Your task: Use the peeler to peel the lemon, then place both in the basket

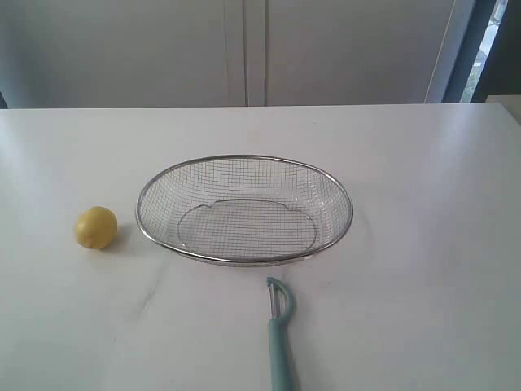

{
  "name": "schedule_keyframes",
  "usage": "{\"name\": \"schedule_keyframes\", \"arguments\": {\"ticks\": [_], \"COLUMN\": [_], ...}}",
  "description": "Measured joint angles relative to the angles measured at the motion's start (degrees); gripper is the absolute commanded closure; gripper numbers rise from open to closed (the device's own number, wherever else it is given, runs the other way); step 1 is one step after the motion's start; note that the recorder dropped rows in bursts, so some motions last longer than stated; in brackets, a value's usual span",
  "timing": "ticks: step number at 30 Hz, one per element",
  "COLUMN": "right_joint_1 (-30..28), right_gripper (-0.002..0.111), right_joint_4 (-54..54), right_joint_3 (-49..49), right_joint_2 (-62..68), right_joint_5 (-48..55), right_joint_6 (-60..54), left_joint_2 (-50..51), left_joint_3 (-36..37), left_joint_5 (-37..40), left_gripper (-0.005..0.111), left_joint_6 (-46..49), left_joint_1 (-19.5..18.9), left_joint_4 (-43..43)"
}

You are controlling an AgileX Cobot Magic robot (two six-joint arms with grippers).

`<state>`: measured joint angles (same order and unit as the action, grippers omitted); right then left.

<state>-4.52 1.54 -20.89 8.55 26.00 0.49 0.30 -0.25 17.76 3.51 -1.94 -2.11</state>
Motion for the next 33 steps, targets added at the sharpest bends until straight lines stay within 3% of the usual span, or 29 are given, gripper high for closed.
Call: {"name": "schedule_keyframes", "arguments": {"ticks": [16, 33], "right_joint_1": [0.0, 0.0], "right_gripper": [0.108, 0.108], "right_joint_4": [0.0, 0.0], "right_joint_3": [-10.97, -11.46], "right_joint_2": [15.51, 16.2], "right_joint_5": [9.4, 7.92], "right_joint_6": [0.0, 0.48], "left_joint_2": [0.0, 0.0], "left_joint_3": [0.0, 0.0], "left_joint_5": [0.0, 0.0], "left_gripper": [0.107, 0.107], "left_joint_6": [0.0, 0.0], "left_joint_1": [0.0, 0.0], "left_joint_4": [0.0, 0.0]}}
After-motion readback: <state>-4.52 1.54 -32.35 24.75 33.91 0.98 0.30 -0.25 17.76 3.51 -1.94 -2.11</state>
